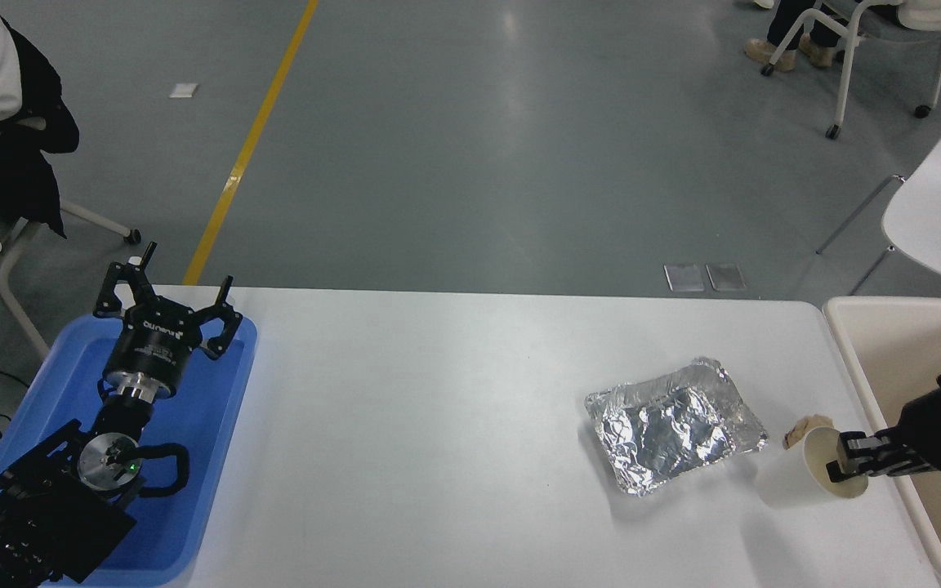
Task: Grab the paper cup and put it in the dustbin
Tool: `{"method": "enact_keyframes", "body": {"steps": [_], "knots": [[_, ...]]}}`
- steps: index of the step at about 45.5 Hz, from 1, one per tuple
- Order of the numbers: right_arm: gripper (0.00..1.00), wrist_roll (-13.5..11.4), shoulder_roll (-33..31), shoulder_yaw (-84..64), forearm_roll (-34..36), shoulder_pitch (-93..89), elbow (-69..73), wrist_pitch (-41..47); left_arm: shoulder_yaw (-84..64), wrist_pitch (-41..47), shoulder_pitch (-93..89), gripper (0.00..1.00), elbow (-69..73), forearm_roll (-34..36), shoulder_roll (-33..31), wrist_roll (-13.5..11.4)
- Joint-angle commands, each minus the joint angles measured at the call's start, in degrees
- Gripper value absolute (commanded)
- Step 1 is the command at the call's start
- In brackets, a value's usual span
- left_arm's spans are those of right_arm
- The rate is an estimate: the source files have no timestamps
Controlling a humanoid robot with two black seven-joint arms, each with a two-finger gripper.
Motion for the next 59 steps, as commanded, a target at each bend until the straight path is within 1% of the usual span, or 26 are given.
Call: {"method": "enact_keyframes", "body": {"steps": [1, 9, 17, 35, 39, 46, 51, 54, 59], "knots": [[0.00, 1.6, -0.7, -1.1, 0.1, 17.8, 0.9, 9.7, 0.0, 0.0, 0.0, 1.00, 0.0, 0.0, 0.0, 0.0], [0.00, 1.5, -0.4, 0.2, 0.5, 26.5, 0.7, 15.4, 0.0, 0.0, 0.0, 1.00, 0.0, 0.0, 0.0, 0.0], [0.00, 1.5, -0.3, 0.3, 0.5, 32.3, 0.4, 18.9, 0.0, 0.0, 0.0, 1.00, 0.0, 0.0, 0.0, 0.0], [0.00, 1.2, -0.4, 0.6, 0.2, 33.1, -0.1, 19.0, 0.0, 0.0, 0.0, 1.00, 0.0, 0.0, 0.0, 0.0], [0.00, 1.1, -0.5, 1.6, 0.3, 32.4, -2.4, 19.0, 0.0, 0.0, 0.0, 1.00, 0.0, 0.0, 0.0, 0.0], [0.00, 1.1, -0.5, 3.8, 0.7, 26.2, -10.8, 18.5, 0.0, 0.0, 0.0, 1.00, 0.0, 0.0, 0.0, -0.1], [0.00, 0.9, -0.5, 6.9, 2.1, 18.1, -21.9, 17.8, 0.0, 0.0, 0.0, 1.00, 0.0, 0.0, 0.0, 0.0], [0.00, 0.9, -0.3, 8.2, 5.4, 11.6, -30.5, 17.4, -0.1, 0.0, 0.0, 1.00, 0.0, 0.0, 0.0, 0.0], [0.00, 0.8, 0.1, 8.5, 13.1, 0.3, -45.3, 16.9, 0.0, 0.0, 0.0, 1.00, 0.0, 0.0, -0.1, 0.0]]}}
